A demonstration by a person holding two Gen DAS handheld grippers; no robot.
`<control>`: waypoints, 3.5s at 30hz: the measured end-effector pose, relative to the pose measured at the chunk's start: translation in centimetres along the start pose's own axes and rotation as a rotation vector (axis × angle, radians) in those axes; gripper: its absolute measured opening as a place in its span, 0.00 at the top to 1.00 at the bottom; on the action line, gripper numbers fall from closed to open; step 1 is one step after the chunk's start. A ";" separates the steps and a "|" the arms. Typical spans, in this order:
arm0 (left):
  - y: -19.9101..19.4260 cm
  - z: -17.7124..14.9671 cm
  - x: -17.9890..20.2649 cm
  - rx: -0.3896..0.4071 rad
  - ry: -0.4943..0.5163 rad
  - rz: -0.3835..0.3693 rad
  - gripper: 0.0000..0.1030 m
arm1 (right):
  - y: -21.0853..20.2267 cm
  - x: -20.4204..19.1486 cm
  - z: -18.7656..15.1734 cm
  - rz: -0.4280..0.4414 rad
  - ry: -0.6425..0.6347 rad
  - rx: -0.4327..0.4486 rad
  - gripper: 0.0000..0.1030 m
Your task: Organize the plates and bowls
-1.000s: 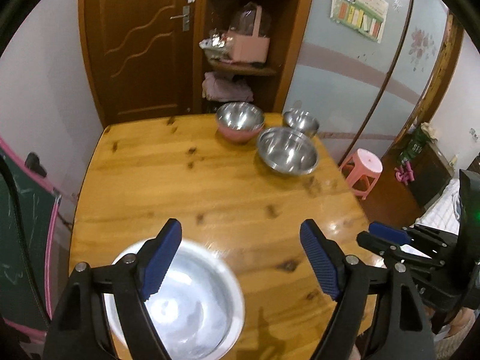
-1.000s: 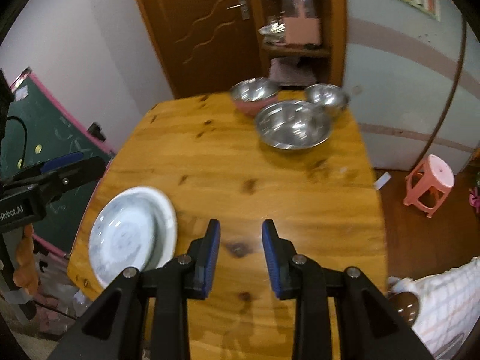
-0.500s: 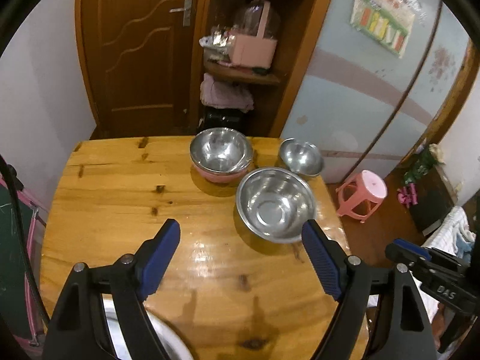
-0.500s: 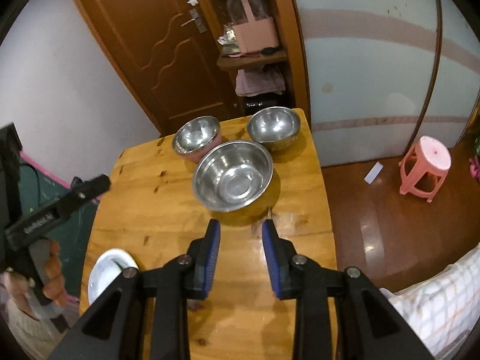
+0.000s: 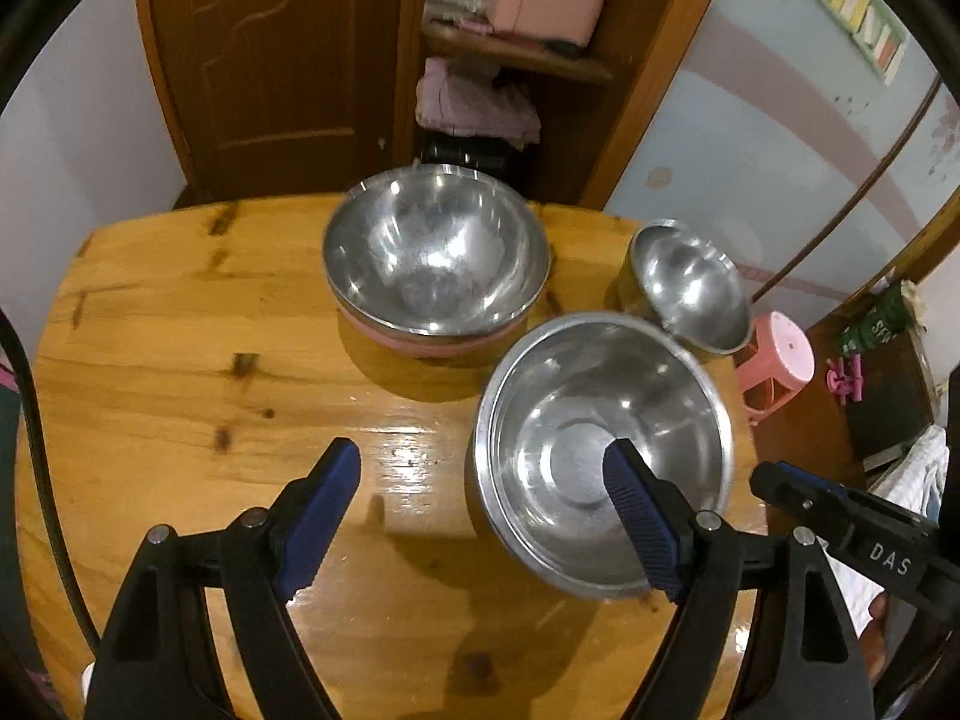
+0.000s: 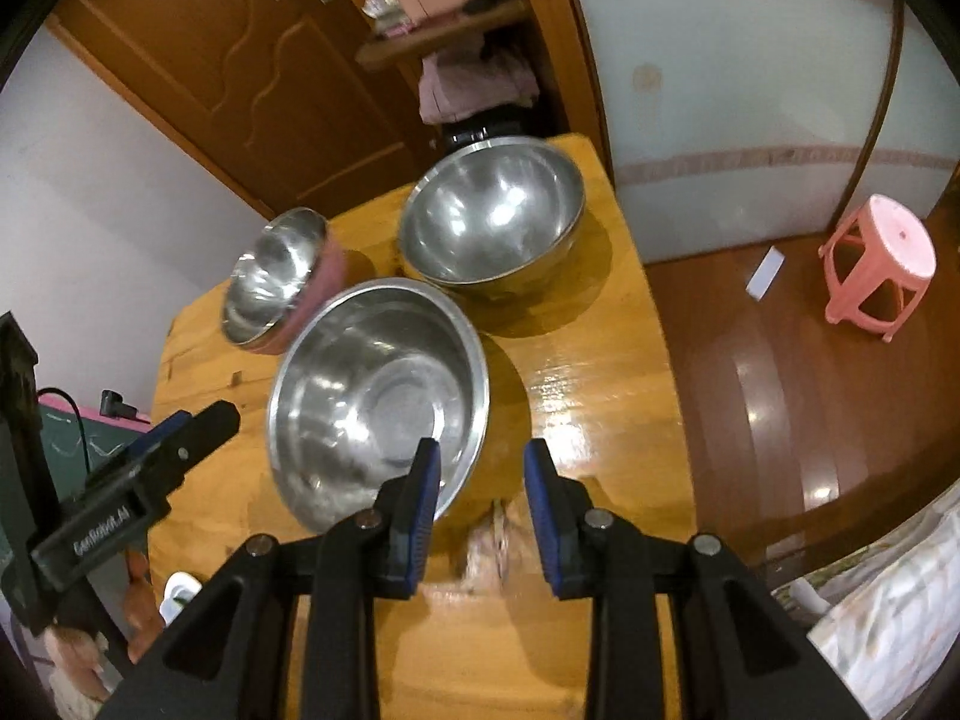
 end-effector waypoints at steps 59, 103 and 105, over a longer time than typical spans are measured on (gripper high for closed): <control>-12.3 -24.9 -2.5 -0.206 0.069 -0.132 0.87 | -9.6 -5.9 -24.4 -0.060 -0.085 0.013 0.89; -9.7 -27.4 -1.9 -0.266 0.105 -0.071 0.80 | -5.4 -5.3 -26.3 -0.105 -0.074 -0.056 0.89; -9.8 -27.4 -2.0 -0.262 0.104 -0.072 0.78 | -5.3 -5.4 -26.2 -0.108 -0.078 -0.057 0.89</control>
Point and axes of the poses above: each gripper's, at about its wrist camera, not at the fingertips, and y roughly the way its jaws point, x to its right, z to its top, the point moved 2 cm from there along y, roughly the way its jaws point, and after that the axes turned 11 degrees about -z, right-handed, at the moved point
